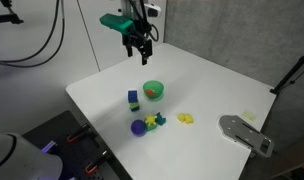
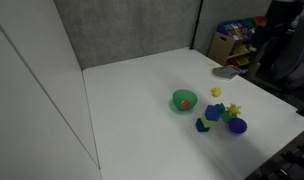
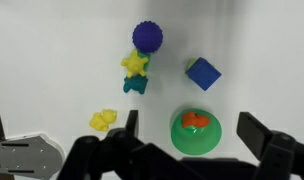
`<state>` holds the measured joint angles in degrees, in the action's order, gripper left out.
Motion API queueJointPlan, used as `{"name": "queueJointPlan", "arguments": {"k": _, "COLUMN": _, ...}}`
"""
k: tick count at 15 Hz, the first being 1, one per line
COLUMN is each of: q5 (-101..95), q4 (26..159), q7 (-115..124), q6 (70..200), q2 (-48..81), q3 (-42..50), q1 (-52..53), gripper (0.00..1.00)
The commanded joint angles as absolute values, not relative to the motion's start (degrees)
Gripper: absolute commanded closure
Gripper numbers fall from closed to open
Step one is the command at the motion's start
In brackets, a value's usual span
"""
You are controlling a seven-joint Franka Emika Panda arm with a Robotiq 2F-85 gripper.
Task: Pick up the green toy from the green bowl and put it on the table
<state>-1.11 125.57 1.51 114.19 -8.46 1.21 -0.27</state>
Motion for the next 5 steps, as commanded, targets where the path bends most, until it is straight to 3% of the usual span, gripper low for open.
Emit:
{"name": "queueJointPlan", "arguments": {"k": 1, "q5": 2.7, "q4": 125.4, "q7": -2.6, "q6": 109.3, "q2": -11.5, "q3": 2.4, "q1": -0.7, "gripper": 0.00}}
{"name": "queueJointPlan", "arguments": {"k": 5, "q5": 1.6, "q4": 125.5, "q7": -1.0, "q6": 110.1, "q2": -11.0, "q3": 2.0, "q1": -0.7, "gripper": 0.00}}
